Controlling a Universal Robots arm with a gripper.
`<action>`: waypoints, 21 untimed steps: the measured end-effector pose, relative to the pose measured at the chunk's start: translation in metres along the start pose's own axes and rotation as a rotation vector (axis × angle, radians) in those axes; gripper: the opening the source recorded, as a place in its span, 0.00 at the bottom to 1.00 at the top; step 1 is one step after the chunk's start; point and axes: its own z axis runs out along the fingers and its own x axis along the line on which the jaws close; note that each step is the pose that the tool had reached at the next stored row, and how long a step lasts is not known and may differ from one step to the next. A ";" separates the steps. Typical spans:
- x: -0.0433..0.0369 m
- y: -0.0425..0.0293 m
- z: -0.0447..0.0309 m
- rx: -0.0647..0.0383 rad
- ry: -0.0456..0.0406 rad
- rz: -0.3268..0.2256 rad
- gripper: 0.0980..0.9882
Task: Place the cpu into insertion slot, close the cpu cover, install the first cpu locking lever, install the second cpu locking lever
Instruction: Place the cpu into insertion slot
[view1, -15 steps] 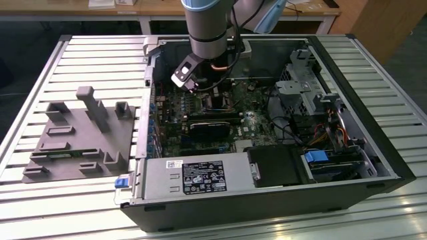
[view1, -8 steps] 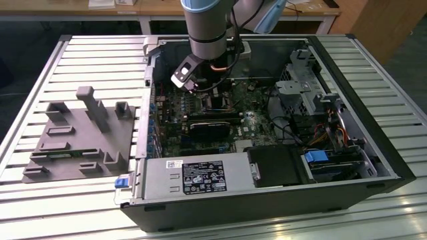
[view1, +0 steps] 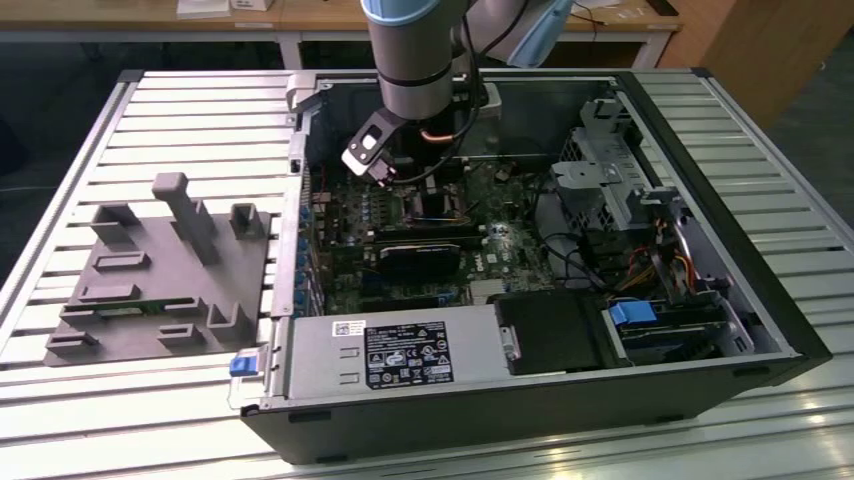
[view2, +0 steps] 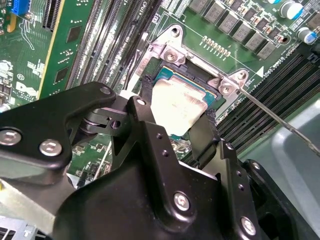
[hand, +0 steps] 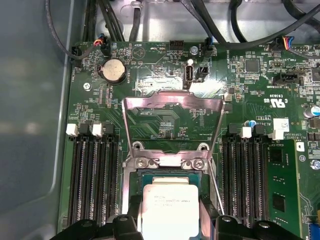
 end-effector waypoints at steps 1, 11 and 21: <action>0.0000 0.0000 0.0000 0.000 0.0001 0.000 0.49; -0.0001 0.0000 0.0000 0.000 0.0013 0.000 0.58; 0.0000 0.0001 -0.0006 0.000 0.0124 0.002 0.58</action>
